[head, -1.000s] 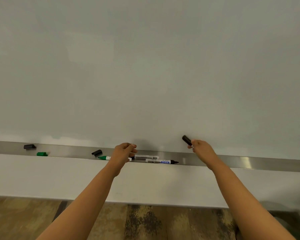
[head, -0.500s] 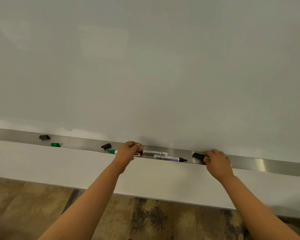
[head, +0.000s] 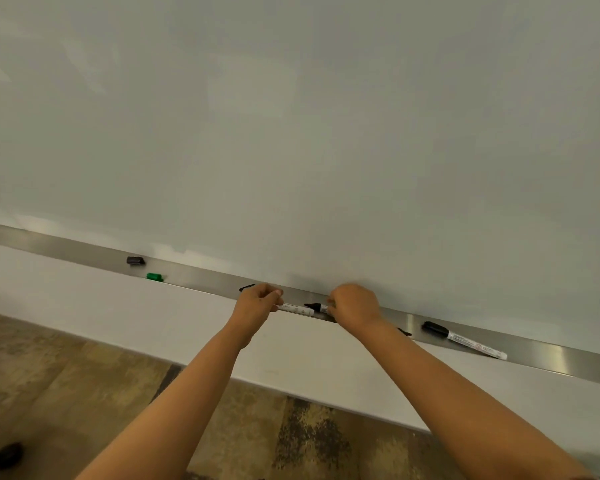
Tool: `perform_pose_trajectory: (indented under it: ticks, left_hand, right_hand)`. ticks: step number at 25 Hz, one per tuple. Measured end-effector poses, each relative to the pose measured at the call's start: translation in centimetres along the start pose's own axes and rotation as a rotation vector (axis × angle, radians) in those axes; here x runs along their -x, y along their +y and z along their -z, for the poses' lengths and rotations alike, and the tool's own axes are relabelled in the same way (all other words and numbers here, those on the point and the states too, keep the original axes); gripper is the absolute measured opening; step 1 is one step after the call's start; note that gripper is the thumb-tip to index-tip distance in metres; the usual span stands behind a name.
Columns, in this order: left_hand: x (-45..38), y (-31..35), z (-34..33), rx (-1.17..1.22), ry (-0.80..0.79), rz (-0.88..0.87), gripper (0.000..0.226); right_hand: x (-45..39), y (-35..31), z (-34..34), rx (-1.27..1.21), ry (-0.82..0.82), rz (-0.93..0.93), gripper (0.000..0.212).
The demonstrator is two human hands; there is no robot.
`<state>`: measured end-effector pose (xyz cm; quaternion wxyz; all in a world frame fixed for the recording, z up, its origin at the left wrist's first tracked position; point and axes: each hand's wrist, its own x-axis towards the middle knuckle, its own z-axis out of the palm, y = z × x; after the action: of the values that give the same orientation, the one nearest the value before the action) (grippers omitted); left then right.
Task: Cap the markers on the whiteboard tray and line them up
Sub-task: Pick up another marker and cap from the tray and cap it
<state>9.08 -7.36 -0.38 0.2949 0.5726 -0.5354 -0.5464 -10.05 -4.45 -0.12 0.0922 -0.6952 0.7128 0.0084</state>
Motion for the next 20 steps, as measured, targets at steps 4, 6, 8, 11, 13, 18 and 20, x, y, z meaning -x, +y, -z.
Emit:
perform_pose_trajectory:
  ticks: [4,6,8,11,13,18,20]
  left_hand:
    - [-0.6,-0.9,2.5,-0.015,0.063,-0.016,0.013]
    - [-1.3,-1.3,3.4,-0.062,0.116,-0.028,0.013]
    - [-2.1,-1.6,3.9,-0.139,0.202,-0.031,0.014]
    - [-3.3,-2.0,4.3,-0.334,0.332,-0.029,0.028]
    - [-3.9,-2.4,4.3,-0.475,0.34,-0.054,0.035]
    - [-5.8,-2.6,4.0,-0.87,0.203,-0.228,0.028]
    - [-6.5,-2.3,4.0,-1.002,0.158,-0.258,0.026]
  right_hand:
    - [-0.4,-0.4,-1.4,0.123,0.019,-0.027,0.019]
    - [-0.2,-0.4,-1.6,0.076,0.084,-0.01,0.02]
    - [0.1,-0.6,-1.3,-0.023,0.18,0.009,0.022]
    - [1.3,-1.7,-0.1,-0.193,0.419,0.011,0.019]
    - [2.2,-2.5,0.7,-0.243,0.575,0.034,0.014]
    - [3.8,-3.3,1.6,-0.24,0.69,0.074,0.011]
    - [4.1,-3.1,1.5,-0.222,0.687,0.076,0.011]
